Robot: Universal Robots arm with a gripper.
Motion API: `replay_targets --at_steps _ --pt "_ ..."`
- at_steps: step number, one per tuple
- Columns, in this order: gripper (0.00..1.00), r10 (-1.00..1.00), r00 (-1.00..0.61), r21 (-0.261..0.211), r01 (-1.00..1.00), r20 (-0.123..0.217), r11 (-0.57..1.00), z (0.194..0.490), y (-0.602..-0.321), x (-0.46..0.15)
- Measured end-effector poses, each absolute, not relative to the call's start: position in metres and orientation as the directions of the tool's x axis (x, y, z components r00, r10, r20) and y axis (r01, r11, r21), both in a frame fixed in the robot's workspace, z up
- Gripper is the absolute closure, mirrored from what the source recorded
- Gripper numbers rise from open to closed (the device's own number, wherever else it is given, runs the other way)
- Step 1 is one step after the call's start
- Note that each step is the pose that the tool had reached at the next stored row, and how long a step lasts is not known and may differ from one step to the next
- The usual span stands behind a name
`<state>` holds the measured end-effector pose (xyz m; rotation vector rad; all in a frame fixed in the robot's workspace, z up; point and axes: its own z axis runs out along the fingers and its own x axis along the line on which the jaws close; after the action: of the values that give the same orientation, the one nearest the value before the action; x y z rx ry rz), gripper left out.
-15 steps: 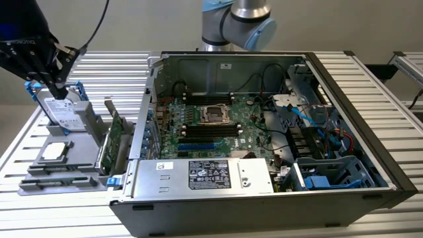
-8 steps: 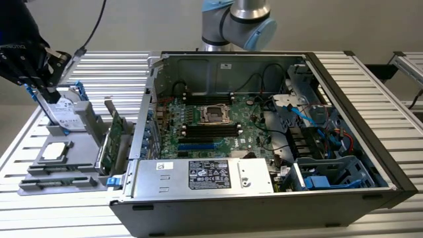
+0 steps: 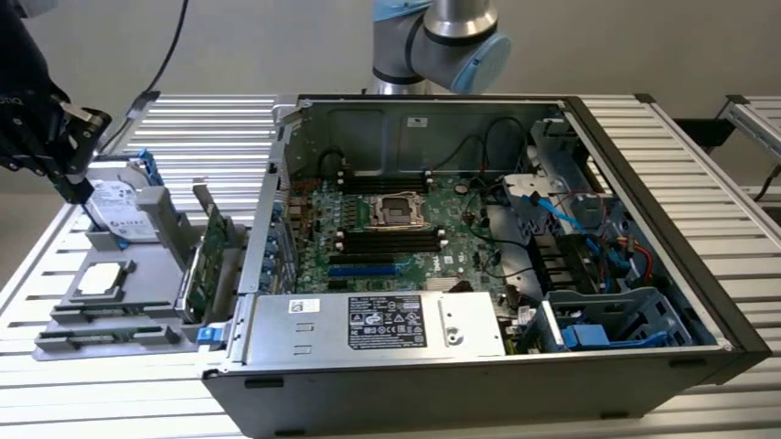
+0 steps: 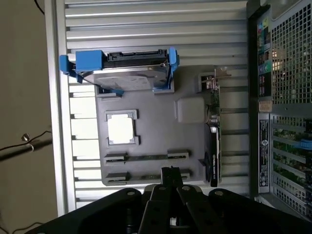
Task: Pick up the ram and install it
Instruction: 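Reach for the ram, then pick up the ram and move it above insertion slot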
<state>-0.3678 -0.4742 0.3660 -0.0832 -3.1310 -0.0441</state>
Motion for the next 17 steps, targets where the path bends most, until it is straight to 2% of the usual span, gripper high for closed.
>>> replay_targets --at_steps 17 --pt "0.89 0.053 -0.999 0.028 0.053 0.010 0.998 0.3658 -0.4744 -0.3685"
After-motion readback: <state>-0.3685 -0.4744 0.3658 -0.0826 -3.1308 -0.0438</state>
